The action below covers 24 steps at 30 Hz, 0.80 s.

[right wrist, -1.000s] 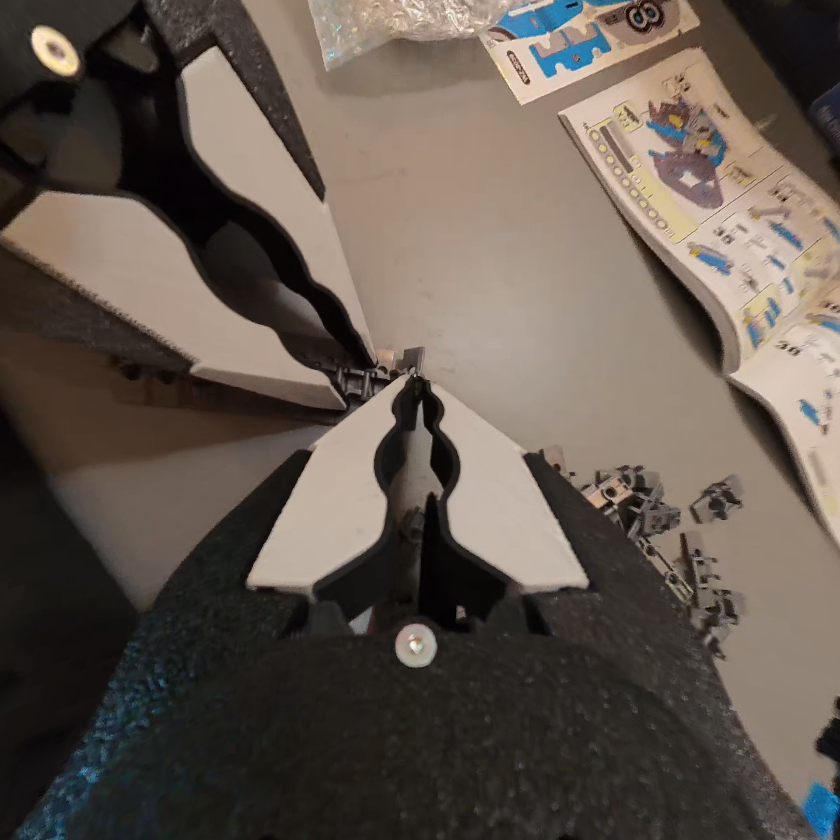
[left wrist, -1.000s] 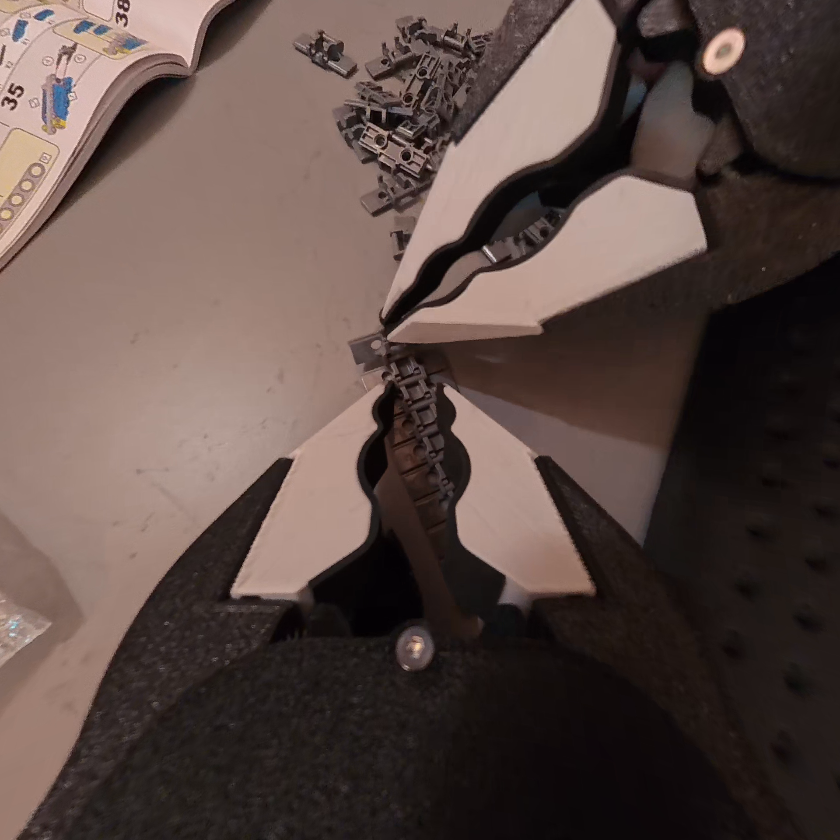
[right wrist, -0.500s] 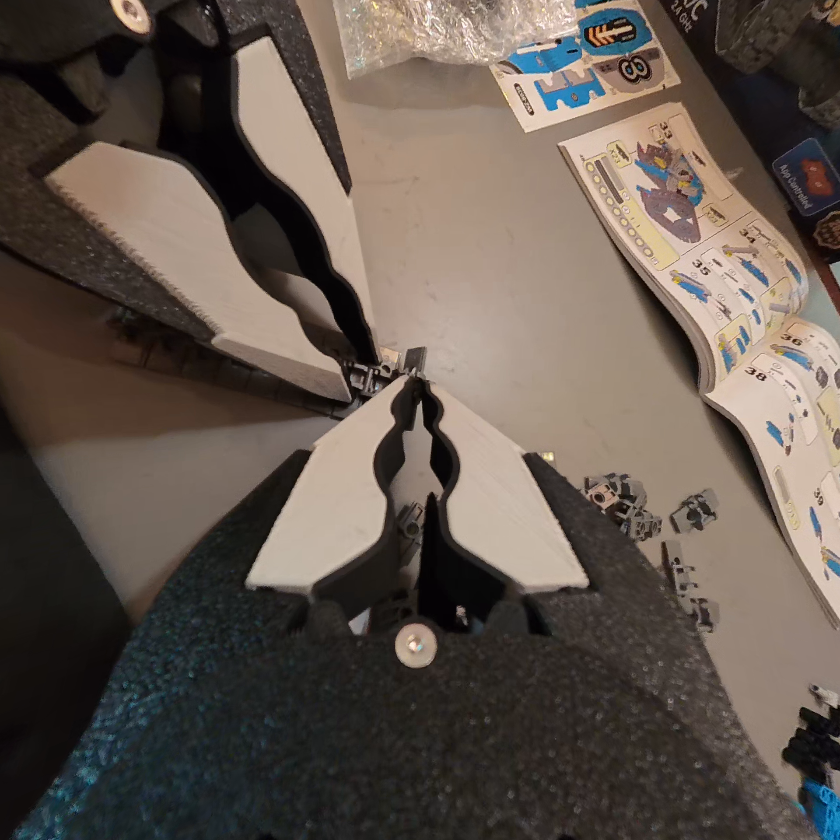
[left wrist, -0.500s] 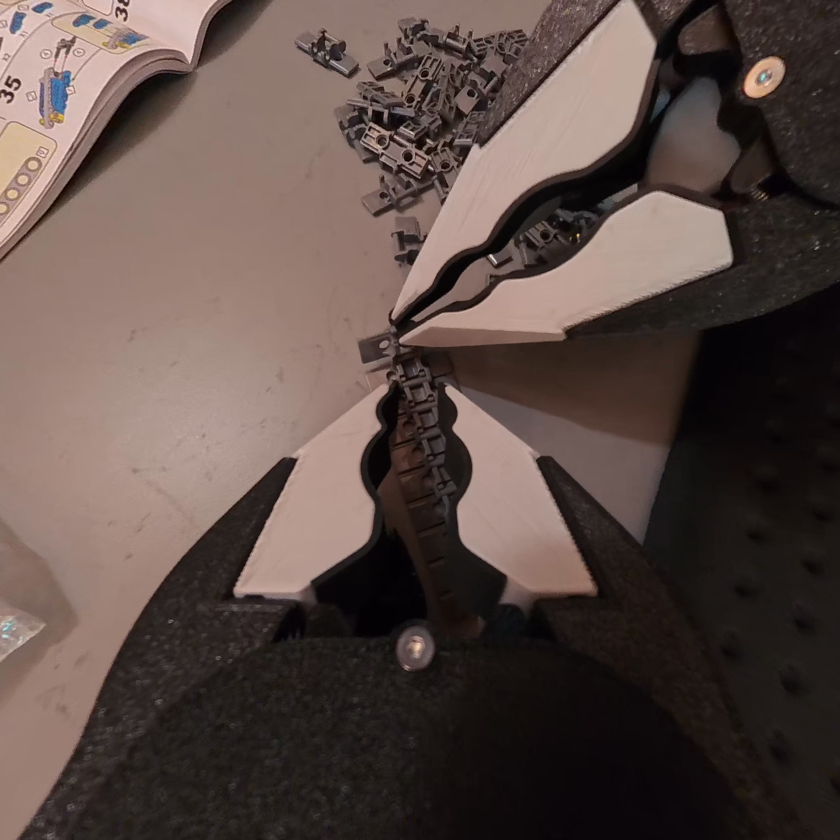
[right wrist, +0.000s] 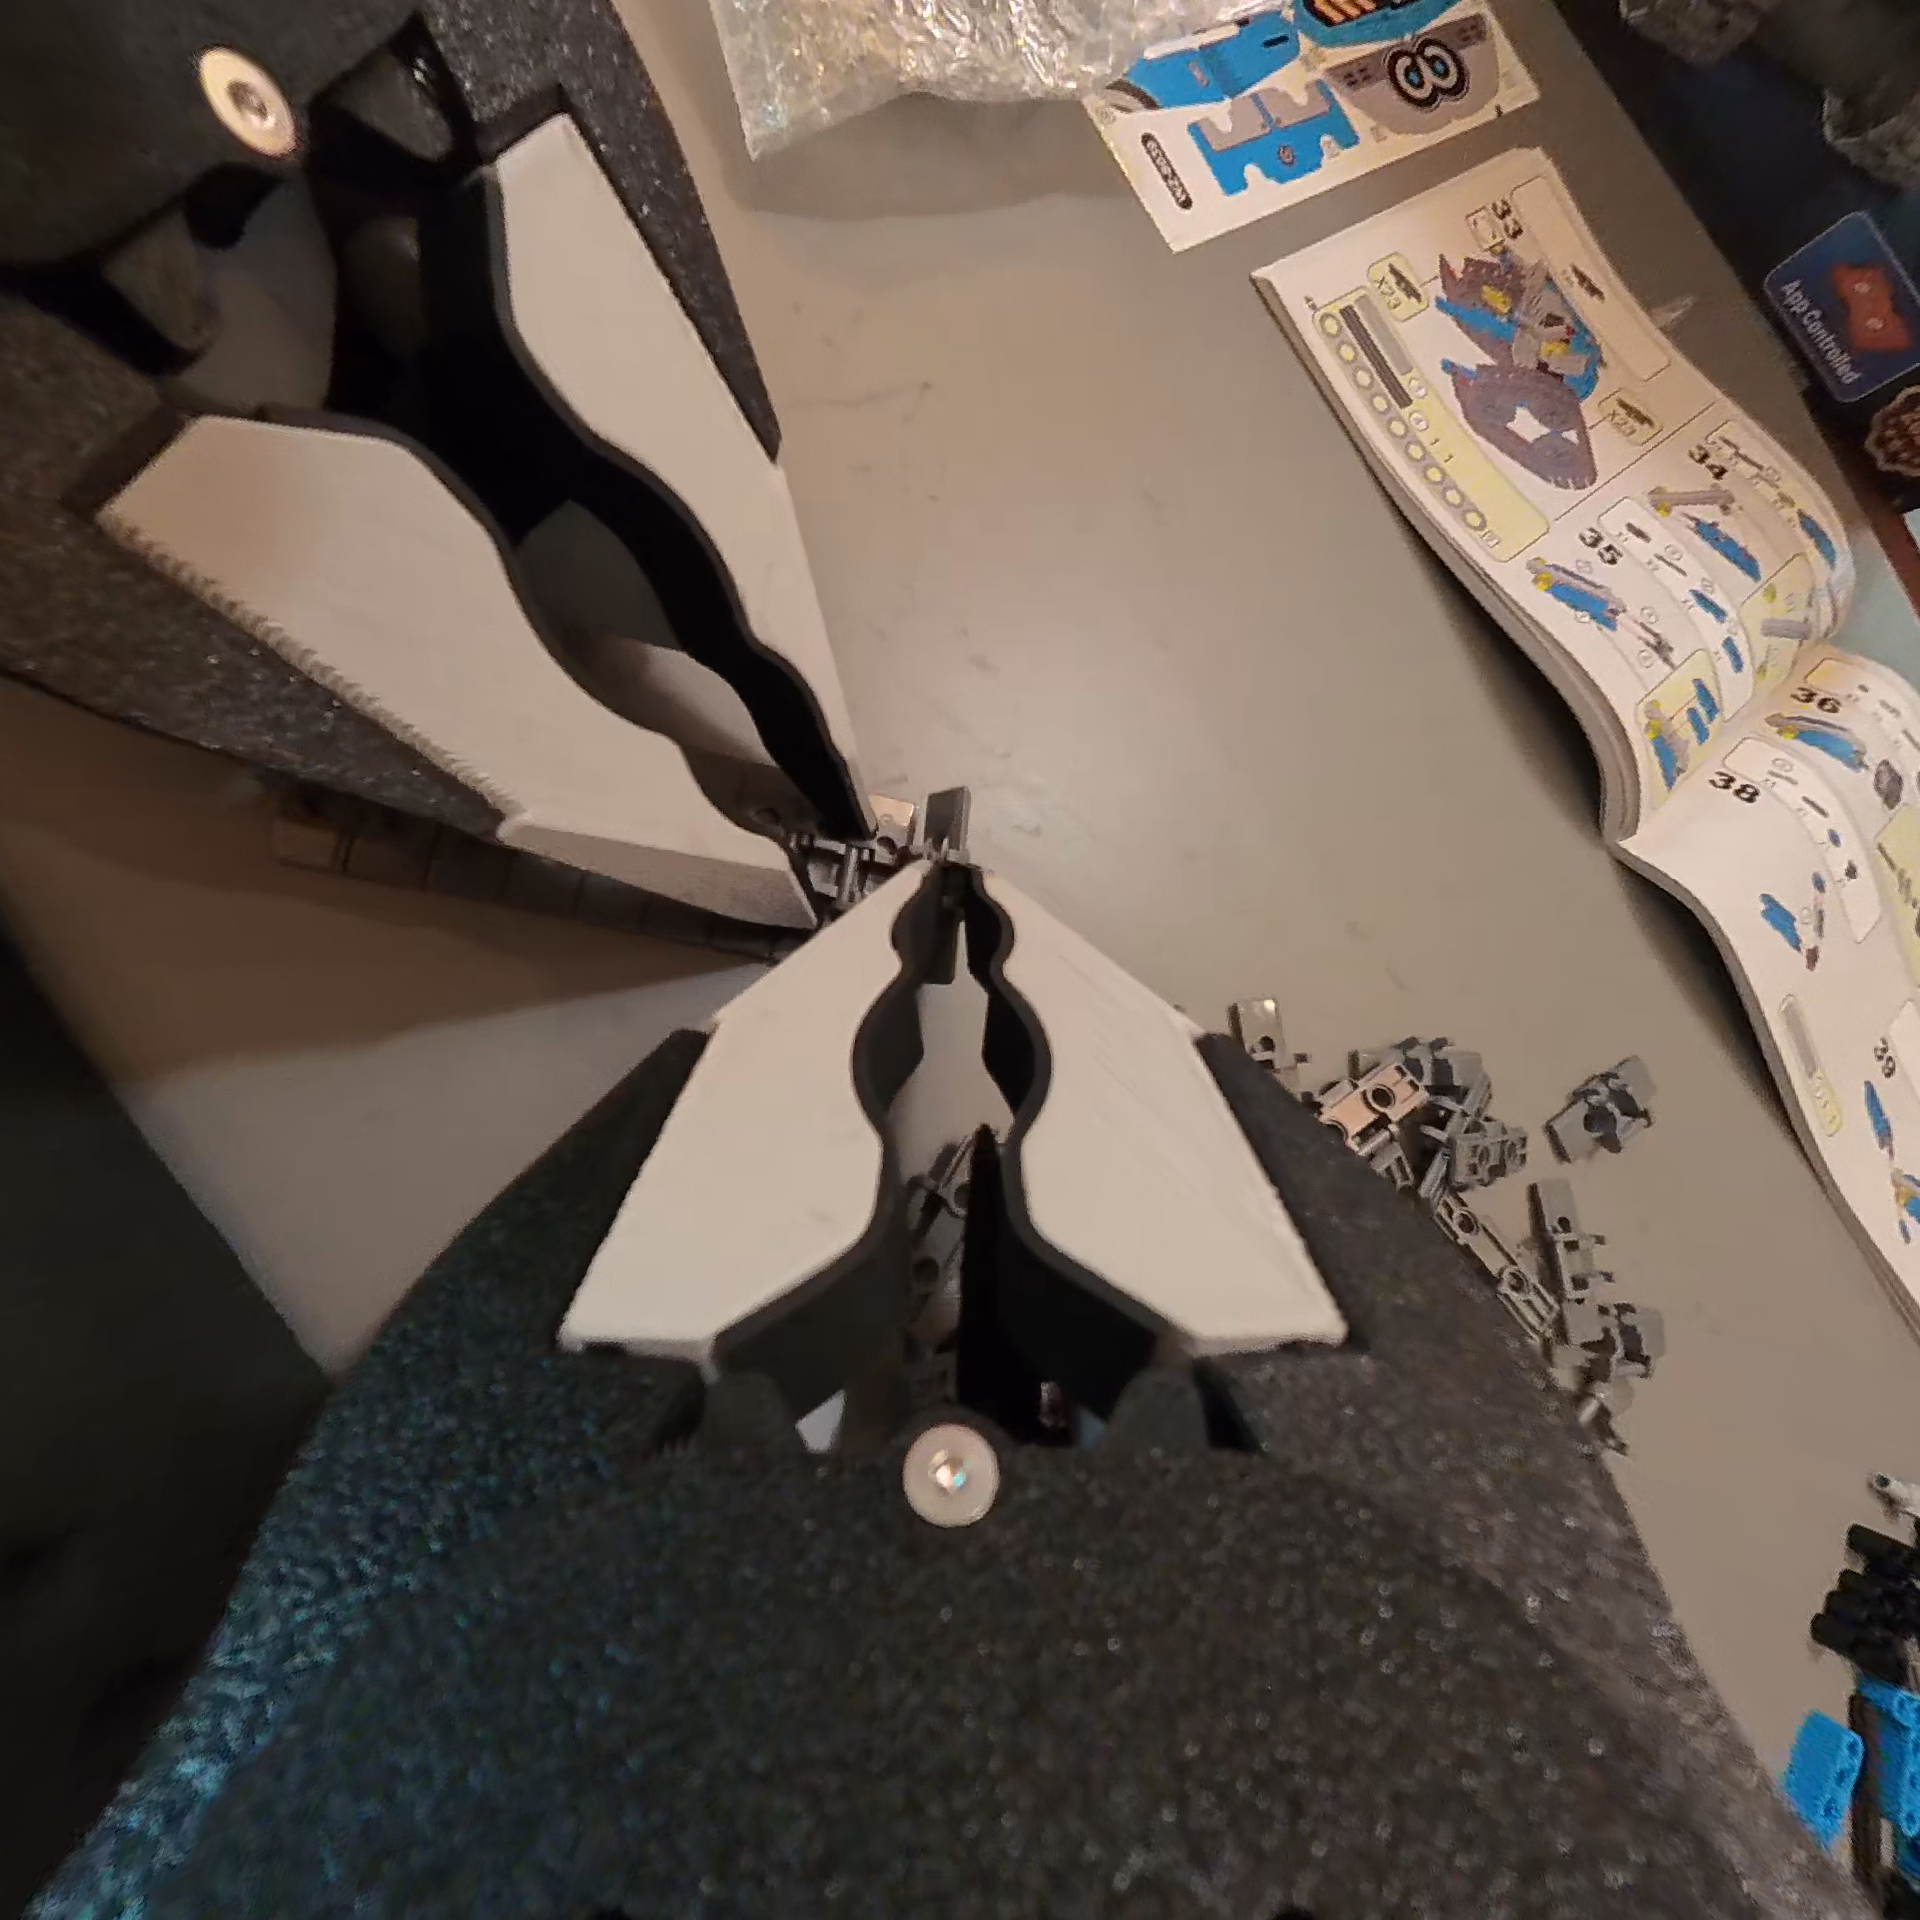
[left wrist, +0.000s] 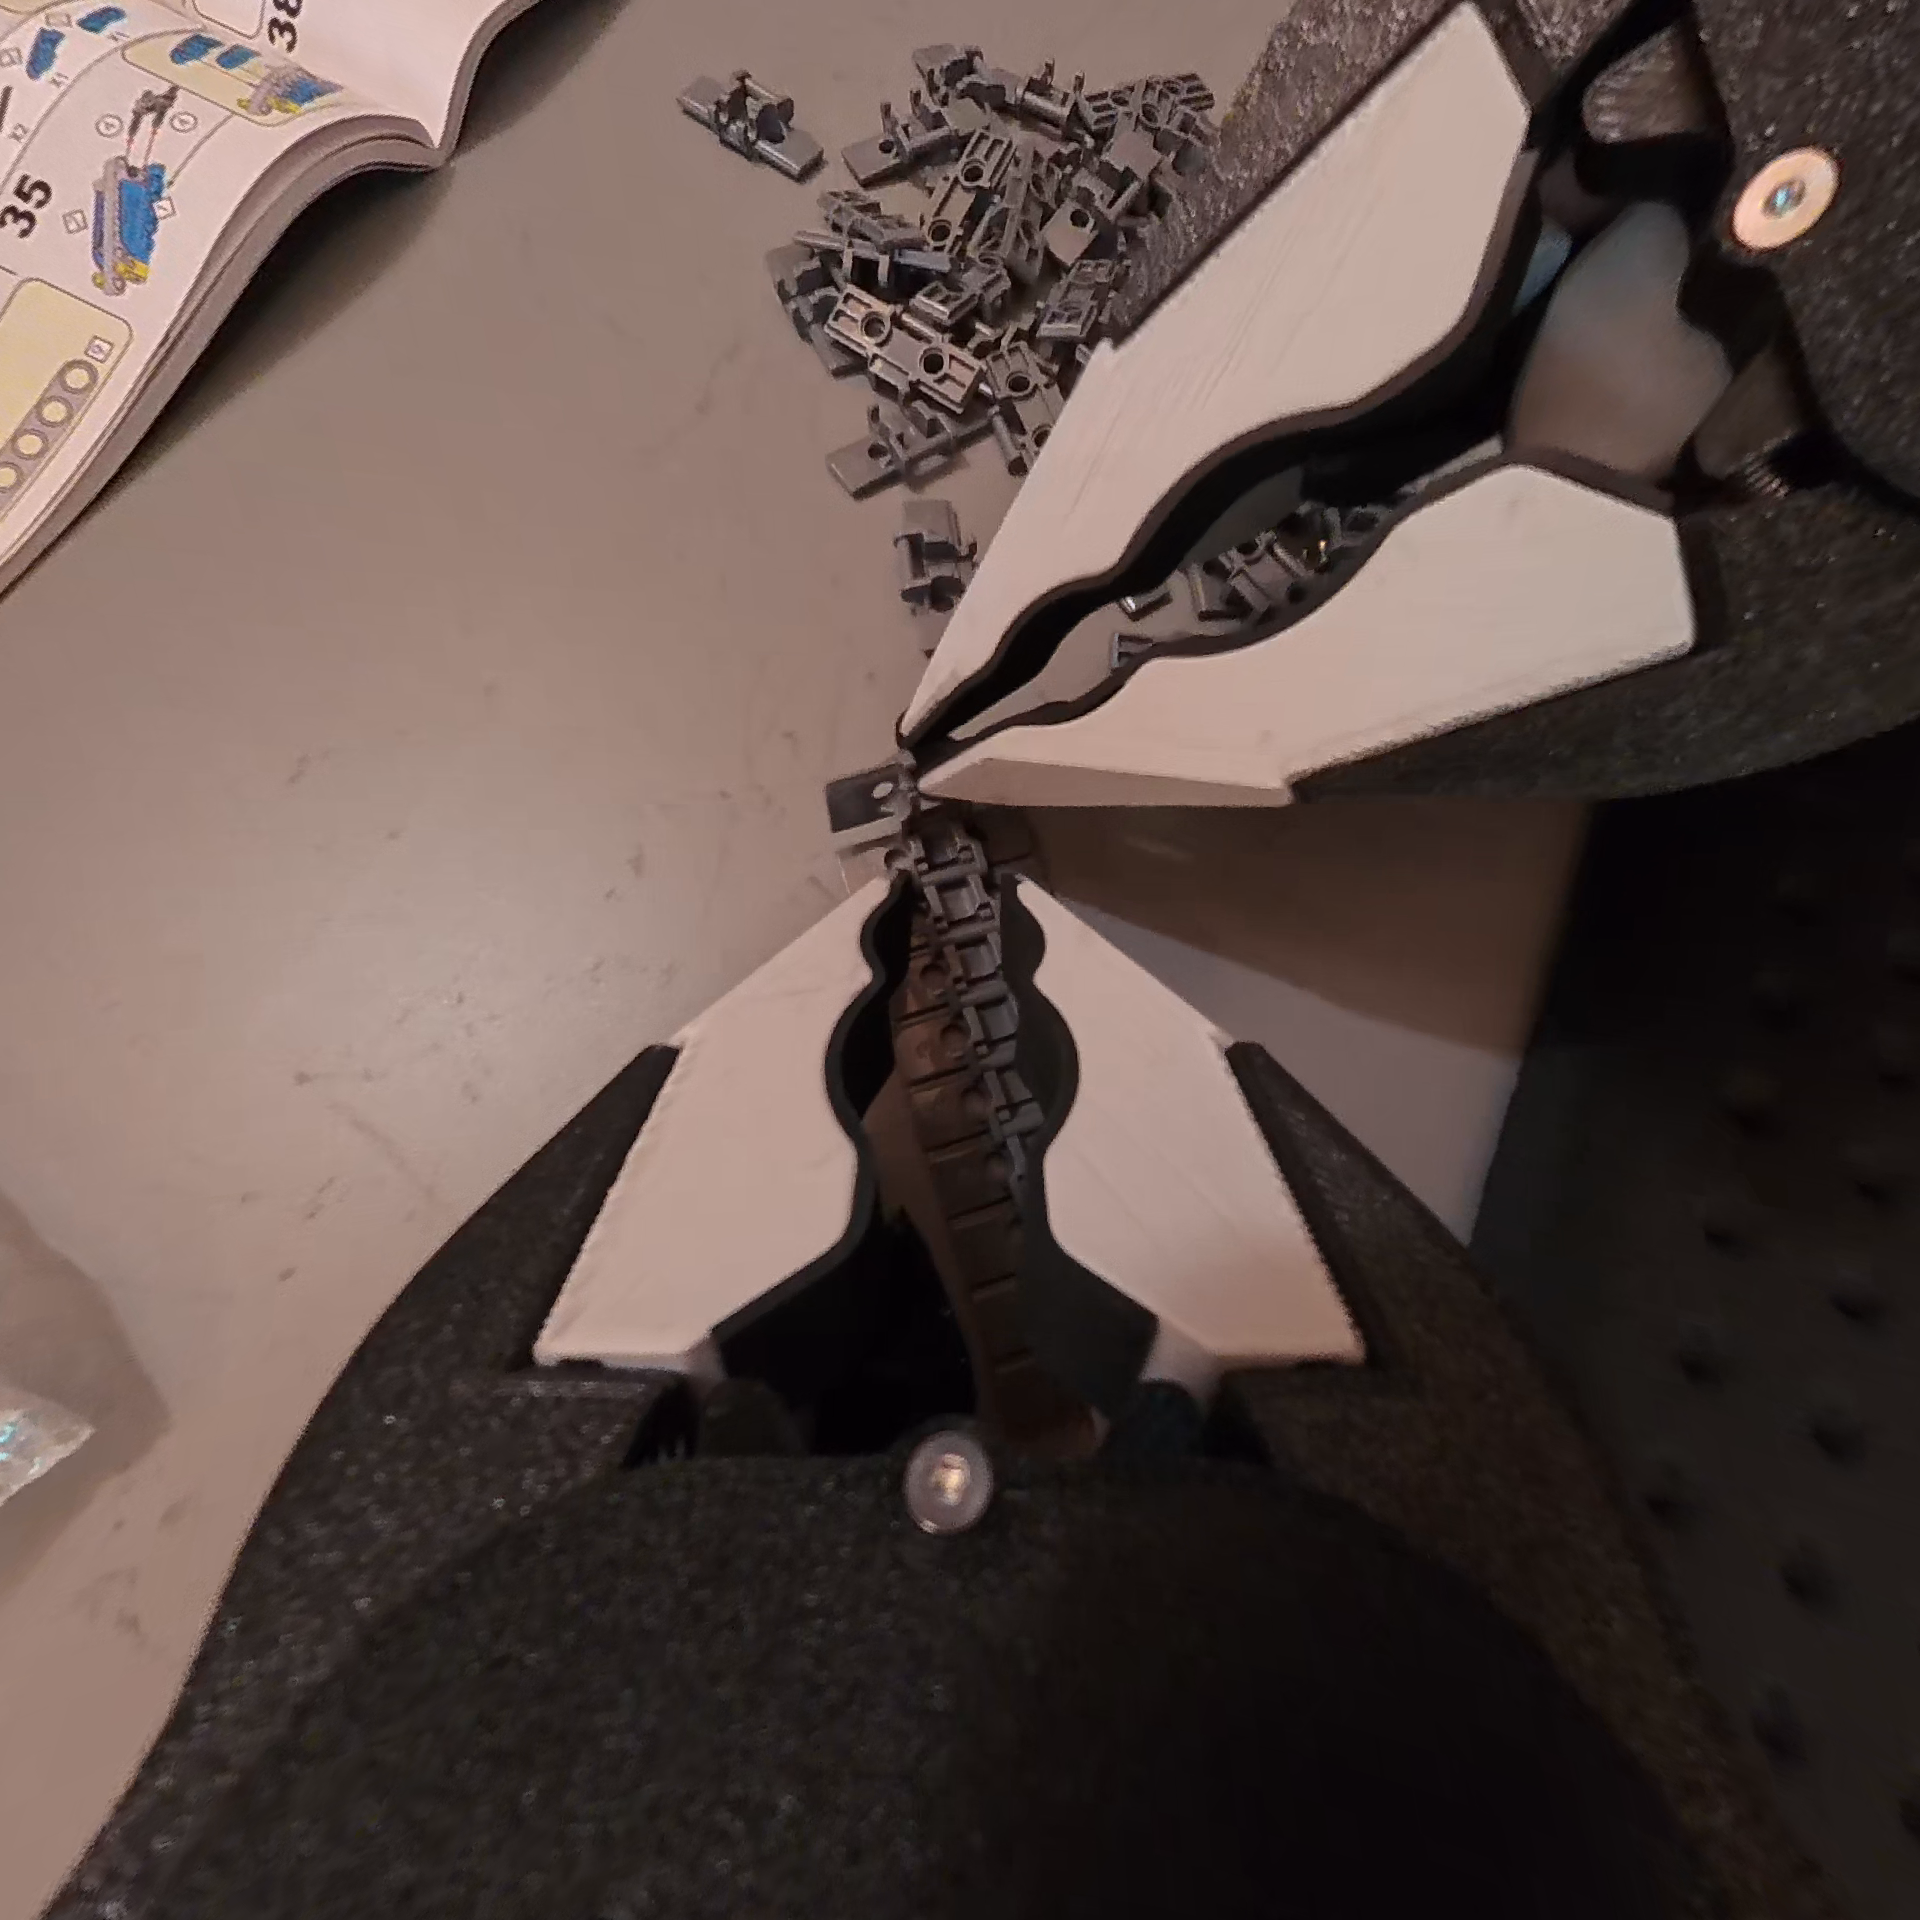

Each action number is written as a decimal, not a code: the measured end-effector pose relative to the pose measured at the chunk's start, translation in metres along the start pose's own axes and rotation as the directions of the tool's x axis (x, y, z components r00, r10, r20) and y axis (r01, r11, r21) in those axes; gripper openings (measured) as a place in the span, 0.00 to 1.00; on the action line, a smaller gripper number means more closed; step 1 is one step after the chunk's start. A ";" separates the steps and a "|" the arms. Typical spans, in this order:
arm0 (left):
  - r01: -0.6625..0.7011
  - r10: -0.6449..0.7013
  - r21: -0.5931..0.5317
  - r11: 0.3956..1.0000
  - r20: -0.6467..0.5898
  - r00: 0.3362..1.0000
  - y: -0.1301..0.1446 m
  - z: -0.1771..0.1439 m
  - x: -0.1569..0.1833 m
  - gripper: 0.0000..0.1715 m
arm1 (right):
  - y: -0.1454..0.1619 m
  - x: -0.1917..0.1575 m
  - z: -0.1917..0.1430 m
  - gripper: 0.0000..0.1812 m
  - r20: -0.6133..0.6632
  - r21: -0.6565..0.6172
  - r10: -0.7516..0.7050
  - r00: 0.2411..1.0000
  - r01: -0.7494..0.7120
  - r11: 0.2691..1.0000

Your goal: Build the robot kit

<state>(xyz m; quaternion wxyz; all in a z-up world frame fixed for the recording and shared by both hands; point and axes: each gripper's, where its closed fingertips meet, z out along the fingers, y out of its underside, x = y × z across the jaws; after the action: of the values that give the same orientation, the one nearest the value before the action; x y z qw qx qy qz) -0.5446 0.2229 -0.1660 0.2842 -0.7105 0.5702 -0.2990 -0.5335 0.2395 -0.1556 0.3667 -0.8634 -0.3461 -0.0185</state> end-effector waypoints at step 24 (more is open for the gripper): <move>-0.027 0.024 0.036 0.999 0.072 0.997 -0.011 0.004 -0.003 0.07 | 0.001 -0.002 0.003 0.01 0.056 -0.006 0.049 0.997 -0.048 0.999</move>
<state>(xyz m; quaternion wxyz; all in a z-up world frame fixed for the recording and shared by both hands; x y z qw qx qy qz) -0.5355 0.2284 -0.1605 0.3212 -0.7081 0.5630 -0.2800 -0.5346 0.2395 -0.1589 0.3551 -0.8726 -0.3352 0.0141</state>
